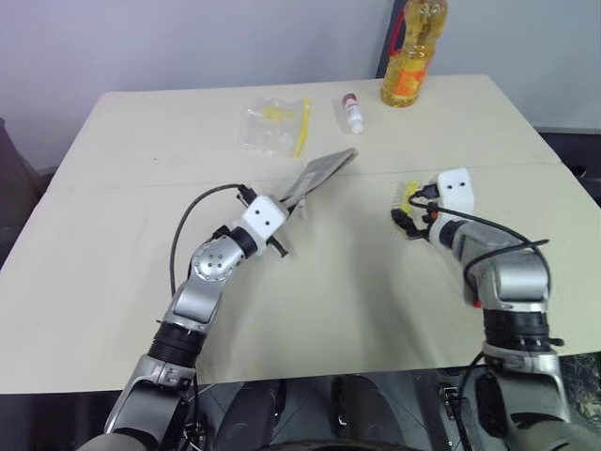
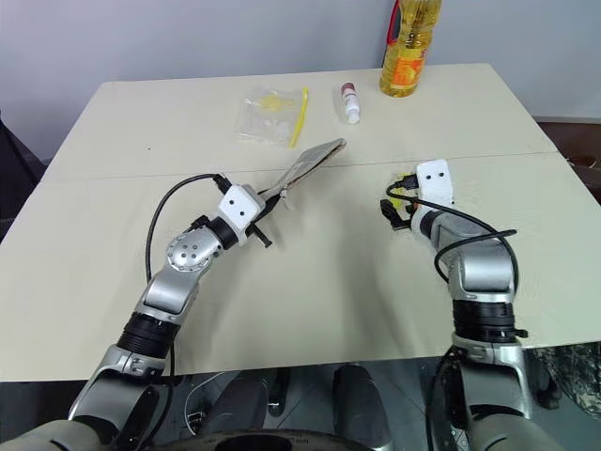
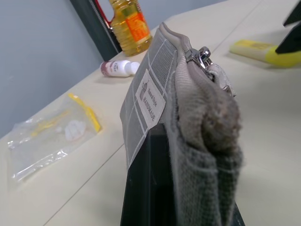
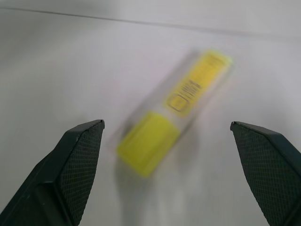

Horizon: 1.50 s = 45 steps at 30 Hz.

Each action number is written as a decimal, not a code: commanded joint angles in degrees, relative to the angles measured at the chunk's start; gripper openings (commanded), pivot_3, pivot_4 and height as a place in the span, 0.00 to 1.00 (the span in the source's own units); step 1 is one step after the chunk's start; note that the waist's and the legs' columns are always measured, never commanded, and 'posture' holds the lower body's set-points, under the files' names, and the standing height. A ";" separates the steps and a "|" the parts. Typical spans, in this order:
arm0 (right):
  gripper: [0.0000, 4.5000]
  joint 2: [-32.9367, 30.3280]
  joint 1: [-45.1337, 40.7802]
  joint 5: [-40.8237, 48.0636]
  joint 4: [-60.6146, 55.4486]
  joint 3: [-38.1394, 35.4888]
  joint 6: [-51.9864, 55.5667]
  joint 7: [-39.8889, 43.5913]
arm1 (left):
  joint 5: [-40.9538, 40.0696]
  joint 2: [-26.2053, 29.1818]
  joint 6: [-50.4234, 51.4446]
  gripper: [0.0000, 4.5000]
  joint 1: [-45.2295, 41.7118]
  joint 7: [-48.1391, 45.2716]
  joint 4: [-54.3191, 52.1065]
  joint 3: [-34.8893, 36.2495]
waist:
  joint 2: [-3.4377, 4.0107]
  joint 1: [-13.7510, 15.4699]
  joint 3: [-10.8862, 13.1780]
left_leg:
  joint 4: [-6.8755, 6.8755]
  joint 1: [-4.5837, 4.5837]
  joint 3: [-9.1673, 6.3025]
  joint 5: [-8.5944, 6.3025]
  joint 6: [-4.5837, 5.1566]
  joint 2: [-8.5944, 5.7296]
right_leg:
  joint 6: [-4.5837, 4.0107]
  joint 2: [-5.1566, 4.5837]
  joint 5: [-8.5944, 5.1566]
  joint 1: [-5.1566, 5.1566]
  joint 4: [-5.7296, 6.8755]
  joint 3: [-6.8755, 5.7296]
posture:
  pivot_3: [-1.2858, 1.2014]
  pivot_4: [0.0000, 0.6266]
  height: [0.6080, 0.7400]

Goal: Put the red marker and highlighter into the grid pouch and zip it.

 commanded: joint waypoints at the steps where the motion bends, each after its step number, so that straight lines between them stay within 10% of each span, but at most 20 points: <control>1: 0.99 1.80 -2.13 0.16 0.79 -1.59 -1.41 -3.13 | -0.02 -0.01 -1.26 0.00 -0.15 0.60 -2.02 0.36 | 0.01 0.03 0.00 | 0.00 0.00 0.00 0.00 0.00 0.00 | 0.00 0.00 0.00 0.00 0.01 0.00 | 0.52 0.24 1.00; 5: 0.81 3.32 -2.24 -0.45 2.41 -1.09 -1.90 -5.66 | -0.11 -0.17 -1.10 0.00 0.19 0.65 -2.27 0.25 | 0.01 -0.05 -0.01 | 0.01 0.01 0.00 0.00 0.01 0.00 | 0.00 0.02 0.00 0.00 0.02 0.00 | 0.52 0.24 1.00; 11: 0.19 2.17 -1.52 -0.45 0.68 -0.28 -2.06 -5.63 | -0.84 -0.46 -0.88 0.00 0.73 0.71 -2.50 0.72 | 0.02 -0.10 -0.01 | 0.01 0.01 0.00 0.00 0.01 0.00 | 0.00 0.03 0.00 0.00 0.03 0.00 | 0.52 0.24 1.00; 22: 0.19 -22.36 8.38 3.46 -16.70 6.21 -15.96 22.92 | -7.15 1.58 -0.15 0.00 0.04 -4.99 -1.78 3.11 | 0.01 -0.17 0.01 | 0.02 0.00 0.02 -0.02 0.03 0.01 | 0.07 0.02 -0.05 0.04 0.00 -0.03 | 0.52 0.24 1.00; 45: 0.19 -20.89 6.78 10.72 -20.05 5.54 -11.91 24.28 | -8.77 2.23 -0.05 0.00 1.80 -9.51 -4.06 2.30 | 0.00 0.10 0.02 | 0.07 -0.05 0.01 -0.03 0.04 0.01 | 0.04 -0.05 -0.05 0.04 -0.08 -0.01 | 0.52 0.24 1.00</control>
